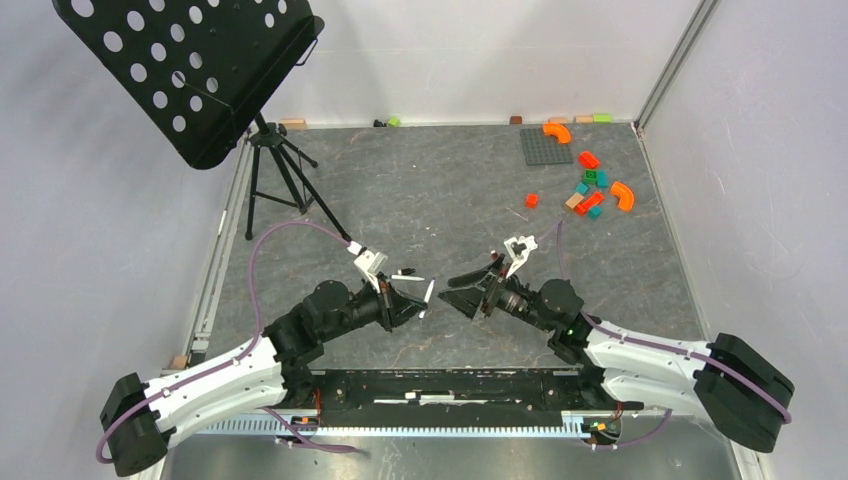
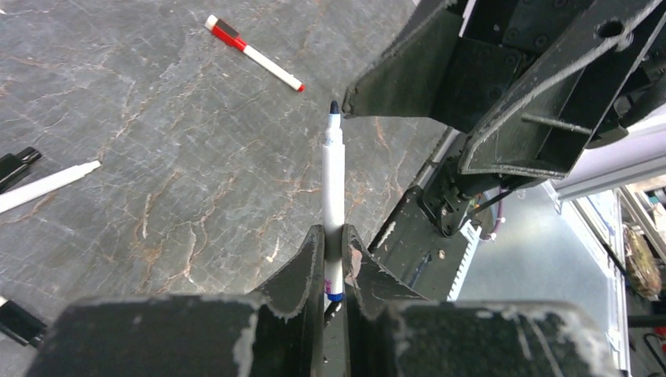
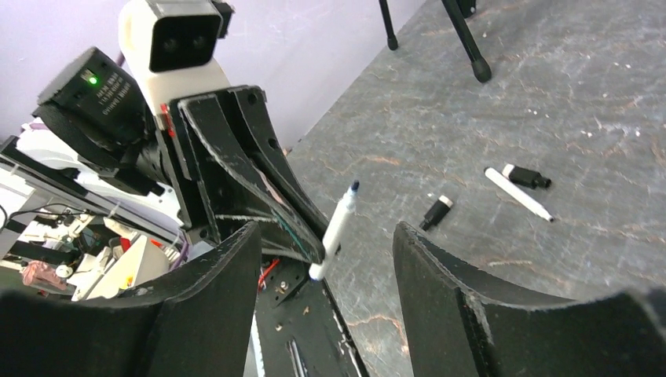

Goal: Insert the pens into the pen caps

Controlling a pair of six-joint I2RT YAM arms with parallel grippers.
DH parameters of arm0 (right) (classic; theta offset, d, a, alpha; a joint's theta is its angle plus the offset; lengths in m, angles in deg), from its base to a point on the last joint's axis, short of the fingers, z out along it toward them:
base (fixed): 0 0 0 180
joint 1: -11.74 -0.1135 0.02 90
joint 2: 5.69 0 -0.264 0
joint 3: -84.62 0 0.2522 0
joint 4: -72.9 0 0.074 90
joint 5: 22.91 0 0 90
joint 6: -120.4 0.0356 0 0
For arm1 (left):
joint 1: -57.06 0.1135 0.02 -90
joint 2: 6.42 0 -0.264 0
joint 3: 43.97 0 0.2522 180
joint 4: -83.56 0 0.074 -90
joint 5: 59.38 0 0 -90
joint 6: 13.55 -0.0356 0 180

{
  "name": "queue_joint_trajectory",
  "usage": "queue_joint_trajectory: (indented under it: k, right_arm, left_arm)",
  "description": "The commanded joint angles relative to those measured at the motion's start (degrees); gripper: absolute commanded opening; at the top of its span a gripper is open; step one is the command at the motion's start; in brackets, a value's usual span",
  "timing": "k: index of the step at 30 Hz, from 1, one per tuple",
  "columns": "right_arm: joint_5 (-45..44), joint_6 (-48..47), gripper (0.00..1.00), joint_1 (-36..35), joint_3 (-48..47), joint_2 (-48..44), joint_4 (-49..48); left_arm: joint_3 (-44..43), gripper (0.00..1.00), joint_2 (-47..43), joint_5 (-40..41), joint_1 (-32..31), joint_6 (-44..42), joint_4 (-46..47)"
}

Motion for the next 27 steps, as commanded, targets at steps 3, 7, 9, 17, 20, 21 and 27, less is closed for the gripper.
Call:
queue_joint_trajectory:
  k: [3,7,9,17,20,21,27]
  right_arm:
    - [1.97,0.4,0.64,-0.04,-4.11,2.54,-4.9]
    - [2.93,1.22,0.64,-0.03,-4.67,4.33,-5.38]
    - [3.69,1.59,0.63,-0.02,-4.91,5.47,-5.96]
    - [6.76,3.2,0.52,-0.12,-6.02,9.71,-10.13]
    - [6.67,3.52,0.43,-0.16,-6.18,10.37,-10.67]
    - [6.7,3.56,0.4,-0.15,-6.24,10.59,-10.76]
    - [7.52,4.34,0.11,-0.11,-6.46,12.12,-12.26]
  left_arm:
    - [-1.84,0.02,0.26,-3.9,0.14,-2.51,4.5]
    - [-2.02,0.02,0.6,-4.56,0.05,-2.01,5.93]
    - [-2.1,0.02,0.89,-4.82,-0.05,-1.72,6.48]
    - [-2.03,0.02,2.09,-5.43,-0.5,-1.56,7.97]
    - [-1.97,0.02,1.89,-5.66,-0.55,-1.65,8.11]
    - [-1.97,0.02,1.81,-5.75,-0.6,-1.64,8.31]
    - [-1.58,0.02,1.44,-5.26,-0.69,-1.88,8.52]
